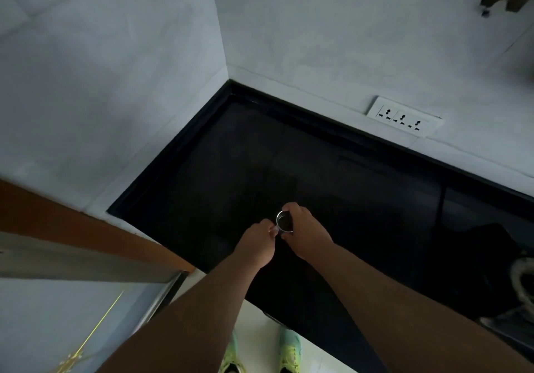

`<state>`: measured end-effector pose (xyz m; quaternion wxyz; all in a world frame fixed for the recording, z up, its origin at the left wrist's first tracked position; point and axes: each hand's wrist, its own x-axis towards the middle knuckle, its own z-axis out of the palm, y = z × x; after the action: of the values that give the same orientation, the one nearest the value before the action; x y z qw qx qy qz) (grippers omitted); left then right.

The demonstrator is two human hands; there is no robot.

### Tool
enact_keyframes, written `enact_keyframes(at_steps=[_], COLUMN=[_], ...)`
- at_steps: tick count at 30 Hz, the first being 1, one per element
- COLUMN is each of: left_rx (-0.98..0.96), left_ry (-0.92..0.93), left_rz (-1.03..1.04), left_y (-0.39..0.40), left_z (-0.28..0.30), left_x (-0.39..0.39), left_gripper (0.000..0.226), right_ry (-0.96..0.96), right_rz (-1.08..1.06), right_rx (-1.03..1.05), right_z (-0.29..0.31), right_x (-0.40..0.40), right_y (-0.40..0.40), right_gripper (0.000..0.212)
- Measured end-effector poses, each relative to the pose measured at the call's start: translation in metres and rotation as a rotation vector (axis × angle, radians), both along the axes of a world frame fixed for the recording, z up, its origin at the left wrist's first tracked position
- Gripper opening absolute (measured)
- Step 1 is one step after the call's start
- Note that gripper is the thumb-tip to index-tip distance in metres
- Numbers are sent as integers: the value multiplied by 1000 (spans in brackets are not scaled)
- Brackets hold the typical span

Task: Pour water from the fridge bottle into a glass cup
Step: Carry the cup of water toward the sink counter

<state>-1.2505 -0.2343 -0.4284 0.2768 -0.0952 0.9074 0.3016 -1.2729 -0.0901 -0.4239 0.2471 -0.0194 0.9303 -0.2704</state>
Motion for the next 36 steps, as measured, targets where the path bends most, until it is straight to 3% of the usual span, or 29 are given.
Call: enact_keyframes(at_steps=[6,12,22,29,36], left_rx=[90,181,310,441,531], left_ry=[85,208,350,341,217], left_rz=[12,-95,-594,-954,-1225], left_y=[1,12,31,87,184], left_z=[17,93,222,256,260], left_x=[32,40,72,136,251], left_gripper=[25,22,21,29,31], right_ry=[5,150,433,501,448], right_rz=[-49,-236,-557,-915,-1198], right_rx=[-62,-165,-93,20,129], right_z=[17,95,219,251,264], right_x=[21,56,170,299,454], right_y=[13,40,66,85,132], right_gripper=[64,73,63,65,62])
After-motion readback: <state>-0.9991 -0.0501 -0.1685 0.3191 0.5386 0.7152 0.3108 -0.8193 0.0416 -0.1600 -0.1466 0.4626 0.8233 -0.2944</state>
